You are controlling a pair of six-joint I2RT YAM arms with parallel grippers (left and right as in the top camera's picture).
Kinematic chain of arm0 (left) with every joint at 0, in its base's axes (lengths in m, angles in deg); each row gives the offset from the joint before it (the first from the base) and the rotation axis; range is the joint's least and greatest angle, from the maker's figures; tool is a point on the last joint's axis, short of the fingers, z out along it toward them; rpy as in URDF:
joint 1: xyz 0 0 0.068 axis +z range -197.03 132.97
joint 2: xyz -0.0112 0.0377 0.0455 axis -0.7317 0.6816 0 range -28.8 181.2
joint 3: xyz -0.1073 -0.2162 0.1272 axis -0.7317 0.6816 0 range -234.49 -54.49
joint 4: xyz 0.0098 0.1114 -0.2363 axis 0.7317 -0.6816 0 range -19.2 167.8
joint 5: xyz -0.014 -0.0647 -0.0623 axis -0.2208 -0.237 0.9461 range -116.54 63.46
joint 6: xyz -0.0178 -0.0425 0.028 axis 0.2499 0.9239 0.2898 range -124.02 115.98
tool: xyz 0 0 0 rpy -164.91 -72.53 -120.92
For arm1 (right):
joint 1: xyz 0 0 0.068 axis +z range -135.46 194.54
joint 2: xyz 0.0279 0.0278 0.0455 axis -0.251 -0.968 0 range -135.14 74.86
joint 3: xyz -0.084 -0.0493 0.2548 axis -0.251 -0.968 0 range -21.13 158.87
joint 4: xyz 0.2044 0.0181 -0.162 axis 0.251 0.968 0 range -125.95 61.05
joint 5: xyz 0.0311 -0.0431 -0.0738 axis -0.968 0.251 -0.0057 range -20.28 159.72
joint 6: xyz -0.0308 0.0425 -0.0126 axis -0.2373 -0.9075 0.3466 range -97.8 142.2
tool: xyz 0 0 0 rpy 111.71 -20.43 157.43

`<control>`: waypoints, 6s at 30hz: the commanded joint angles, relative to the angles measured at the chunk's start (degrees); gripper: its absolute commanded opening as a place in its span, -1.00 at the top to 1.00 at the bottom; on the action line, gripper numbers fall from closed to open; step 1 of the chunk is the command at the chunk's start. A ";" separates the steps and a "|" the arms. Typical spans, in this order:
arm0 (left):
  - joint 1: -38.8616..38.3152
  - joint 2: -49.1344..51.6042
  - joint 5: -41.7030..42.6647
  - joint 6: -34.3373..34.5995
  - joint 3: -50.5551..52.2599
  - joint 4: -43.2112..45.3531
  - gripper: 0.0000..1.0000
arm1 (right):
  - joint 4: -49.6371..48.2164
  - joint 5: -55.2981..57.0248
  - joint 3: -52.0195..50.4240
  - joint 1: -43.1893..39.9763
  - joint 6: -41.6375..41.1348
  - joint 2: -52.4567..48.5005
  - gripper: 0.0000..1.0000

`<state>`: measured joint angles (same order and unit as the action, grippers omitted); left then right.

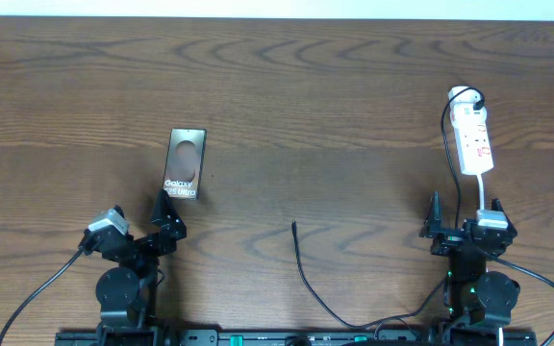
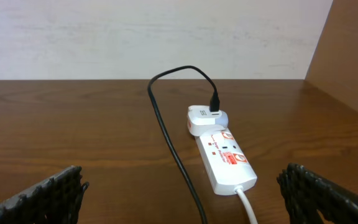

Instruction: Plug charger to phone and switch on socket

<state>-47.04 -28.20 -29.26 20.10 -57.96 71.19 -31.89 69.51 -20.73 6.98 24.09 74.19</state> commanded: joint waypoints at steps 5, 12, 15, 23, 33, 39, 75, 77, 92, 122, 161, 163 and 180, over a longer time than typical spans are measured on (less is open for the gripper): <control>0.22 -0.37 -0.11 -0.46 1.64 -0.83 -0.99 | 0.28 0.26 -0.09 -0.39 -0.57 0.37 -0.98; 0.22 -0.37 -0.11 -0.46 1.64 -0.83 -0.99 | 0.26 0.26 -0.09 -0.39 -0.57 0.39 -0.99; 0.22 -0.37 -0.11 -0.46 1.64 -0.83 -0.99 | 0.28 0.26 -0.09 -0.39 -0.57 0.37 -0.98; 0.22 -0.37 -0.11 -0.46 1.64 -0.83 -0.99 | 0.26 0.26 -0.09 -0.39 -0.57 0.39 -0.98; 0.22 -0.37 -0.11 -0.46 1.64 -0.83 -0.99 | 0.28 0.26 -0.09 -0.39 -0.57 0.39 -0.99; 0.22 -0.37 -0.11 -0.46 1.64 -0.83 -0.99 | 0.26 0.26 -0.09 -0.39 -0.57 0.37 -0.98; 0.22 -0.37 0.59 -0.44 1.64 -0.63 -0.99 | 0.28 0.26 -0.09 -0.39 -0.57 0.37 -0.98; 0.22 -0.37 0.81 -0.44 1.64 -0.66 -0.99 | 0.26 0.26 -0.09 -0.39 -0.57 0.37 -0.99; 0.22 7.39 5.66 -14.73 -4.15 -0.81 -0.99 | 0.28 0.24 -0.09 -0.39 -0.57 0.39 -0.99; 0.22 85.15 5.75 -21.99 -66.64 -38.18 -0.98 | 0.28 0.26 -0.09 -0.39 -0.57 0.39 -0.99; 0.22 92.13 8.13 -31.47 -67.60 -42.29 -0.96 | 0.28 0.26 -0.09 -0.39 -0.57 0.37 -0.98; 0.22 92.72 8.11 -32.72 -68.91 -44.00 -0.96 | 0.26 0.26 -0.09 -0.39 -0.57 0.37 -0.99; 0.22 107.51 8.11 -35.52 -85.05 -55.69 -0.96 | 0.26 0.26 -0.09 -0.39 -0.57 0.37 -0.98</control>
<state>-47.04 77.28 -21.70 -14.78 -141.87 15.65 -31.87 69.51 -20.73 6.87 24.07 74.19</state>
